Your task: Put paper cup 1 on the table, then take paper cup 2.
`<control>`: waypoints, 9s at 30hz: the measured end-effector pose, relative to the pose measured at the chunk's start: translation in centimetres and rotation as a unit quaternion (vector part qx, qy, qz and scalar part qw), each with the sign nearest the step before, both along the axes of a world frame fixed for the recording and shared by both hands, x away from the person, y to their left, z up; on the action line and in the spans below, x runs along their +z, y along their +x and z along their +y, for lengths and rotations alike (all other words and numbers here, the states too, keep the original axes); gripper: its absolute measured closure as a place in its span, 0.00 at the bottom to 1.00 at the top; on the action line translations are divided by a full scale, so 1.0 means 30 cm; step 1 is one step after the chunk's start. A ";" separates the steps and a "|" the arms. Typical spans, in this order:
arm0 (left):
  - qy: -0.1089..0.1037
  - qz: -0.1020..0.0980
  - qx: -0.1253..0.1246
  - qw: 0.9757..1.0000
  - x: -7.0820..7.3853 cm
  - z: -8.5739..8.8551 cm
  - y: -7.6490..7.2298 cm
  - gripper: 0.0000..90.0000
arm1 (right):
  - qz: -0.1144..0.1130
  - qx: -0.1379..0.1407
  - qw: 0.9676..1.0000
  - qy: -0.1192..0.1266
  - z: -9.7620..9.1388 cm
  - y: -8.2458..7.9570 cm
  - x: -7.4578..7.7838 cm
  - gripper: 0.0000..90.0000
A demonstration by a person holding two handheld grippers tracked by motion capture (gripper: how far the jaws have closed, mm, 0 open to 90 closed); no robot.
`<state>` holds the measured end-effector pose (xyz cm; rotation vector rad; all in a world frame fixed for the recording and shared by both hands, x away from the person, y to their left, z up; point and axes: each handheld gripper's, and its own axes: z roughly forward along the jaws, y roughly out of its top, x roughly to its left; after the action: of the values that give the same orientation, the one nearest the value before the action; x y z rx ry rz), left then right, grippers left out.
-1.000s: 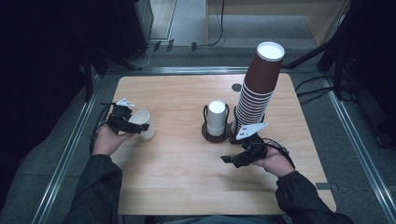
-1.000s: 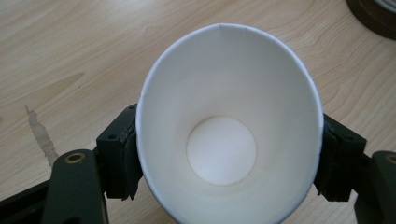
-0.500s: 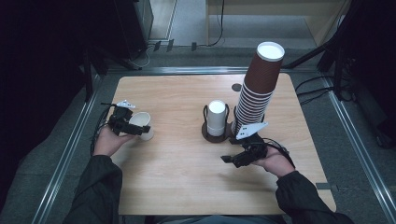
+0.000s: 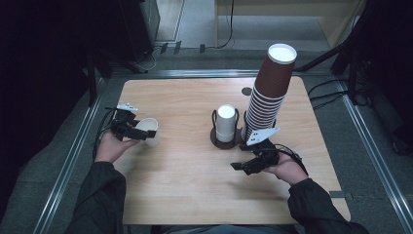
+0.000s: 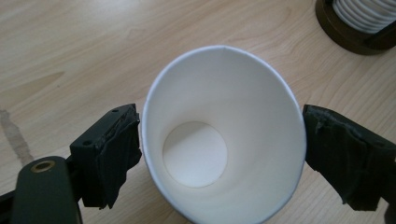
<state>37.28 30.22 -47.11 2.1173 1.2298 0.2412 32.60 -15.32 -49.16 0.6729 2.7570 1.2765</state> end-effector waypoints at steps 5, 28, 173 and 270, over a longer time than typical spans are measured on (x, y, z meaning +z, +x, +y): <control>-0.008 -0.006 -0.001 1.000 0.028 0.009 -0.009 0.15 | 0.005 -0.001 1.000 0.001 0.000 -0.001 0.001 0.24; -0.015 -0.006 -0.035 0.999 0.118 -0.060 -0.073 0.15 | -0.029 0.017 0.999 0.022 -0.003 -0.017 0.036 0.24; -0.018 0.007 -0.225 0.974 0.017 -0.469 -0.209 0.37 | -0.077 -0.048 0.996 0.006 -0.216 0.292 0.797 0.16; -0.048 -0.015 -0.227 0.972 0.037 -0.458 -0.208 0.34 | -0.068 0.083 0.994 0.036 -0.038 -0.017 0.764 0.19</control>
<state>31.04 16.47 -45.99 2.2310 0.6937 0.0081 32.10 -16.46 -26.25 0.3504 2.7143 1.4013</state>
